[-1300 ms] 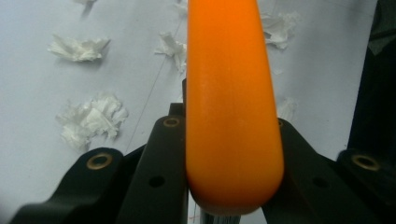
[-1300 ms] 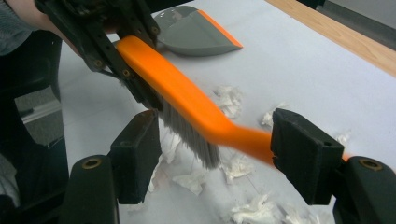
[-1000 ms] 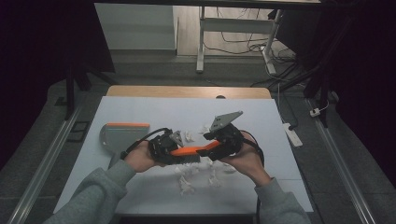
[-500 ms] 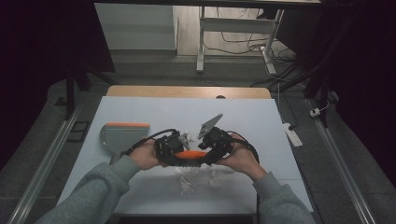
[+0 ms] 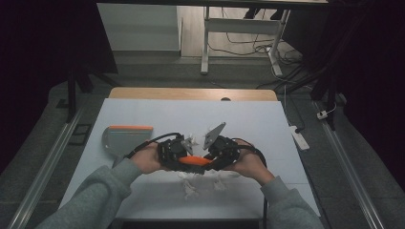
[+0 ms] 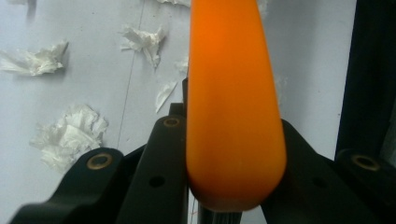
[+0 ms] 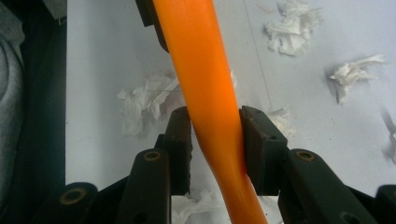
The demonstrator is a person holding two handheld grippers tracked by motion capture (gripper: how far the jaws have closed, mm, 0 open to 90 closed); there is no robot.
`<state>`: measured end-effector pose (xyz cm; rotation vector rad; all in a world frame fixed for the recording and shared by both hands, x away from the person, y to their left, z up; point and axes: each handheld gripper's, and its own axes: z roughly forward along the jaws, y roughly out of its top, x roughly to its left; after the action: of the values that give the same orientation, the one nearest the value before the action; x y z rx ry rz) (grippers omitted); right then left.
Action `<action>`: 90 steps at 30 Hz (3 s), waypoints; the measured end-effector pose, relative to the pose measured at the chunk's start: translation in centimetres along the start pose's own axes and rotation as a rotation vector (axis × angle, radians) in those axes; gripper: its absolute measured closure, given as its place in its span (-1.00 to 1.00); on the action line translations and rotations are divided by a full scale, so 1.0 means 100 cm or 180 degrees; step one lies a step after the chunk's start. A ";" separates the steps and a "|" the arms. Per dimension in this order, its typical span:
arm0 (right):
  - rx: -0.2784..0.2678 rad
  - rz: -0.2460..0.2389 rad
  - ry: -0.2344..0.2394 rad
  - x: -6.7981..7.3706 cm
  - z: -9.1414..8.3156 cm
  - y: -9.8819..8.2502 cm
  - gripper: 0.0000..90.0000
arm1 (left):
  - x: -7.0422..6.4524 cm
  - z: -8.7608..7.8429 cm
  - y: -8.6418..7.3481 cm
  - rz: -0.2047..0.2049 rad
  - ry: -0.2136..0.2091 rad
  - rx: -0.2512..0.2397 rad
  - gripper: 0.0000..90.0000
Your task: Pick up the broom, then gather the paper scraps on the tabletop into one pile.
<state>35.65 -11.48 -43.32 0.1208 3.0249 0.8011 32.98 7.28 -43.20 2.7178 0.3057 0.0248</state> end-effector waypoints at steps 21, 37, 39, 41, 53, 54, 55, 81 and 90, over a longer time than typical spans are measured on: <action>-0.0352 0.0180 -0.0311 0.005 -0.024 -0.026 0.56 | -0.031 -0.028 -0.053 -0.0730 0.0959 -0.0913 -0.41; -0.0345 0.0883 -0.0871 -0.020 -0.049 -0.042 0.56 | -0.054 -0.020 -0.147 -0.1451 0.1342 -0.1267 -0.46; -0.0267 0.1028 -0.1014 -0.028 -0.056 -0.045 0.56 | -0.054 -0.021 -0.153 -0.1520 0.1344 -0.1371 -0.46; -0.0217 0.1118 -0.1083 -0.035 -0.063 -0.047 0.56 | -0.053 -0.019 -0.155 -0.1534 0.1361 -0.1315 -0.46; 0.0287 0.1423 -0.1263 -0.101 -0.050 -0.039 0.56 | -0.052 -0.016 -0.163 -0.1664 0.1328 -0.1334 -0.48; 0.0362 0.1430 -0.1280 -0.110 -0.045 -0.037 0.56 | -0.053 -0.016 -0.162 -0.1661 0.1323 -0.1333 -0.48; 0.0420 0.1434 -0.1272 -0.118 -0.041 -0.035 0.56 | -0.053 -0.016 -0.162 -0.1653 0.1316 -0.1331 -0.48; 0.1003 0.0848 -0.0967 -0.122 0.015 0.001 0.57 | -0.050 -0.010 -0.171 -0.1737 0.1171 -0.1395 -0.46; 0.0488 0.1072 -0.1127 -0.103 -0.029 -0.012 0.56 | -0.052 -0.009 -0.171 -0.1719 0.1175 -0.1380 -0.45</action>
<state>45.76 -14.77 -41.55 0.7075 2.7525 0.4896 24.25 21.77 -48.98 2.1150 1.0026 0.3924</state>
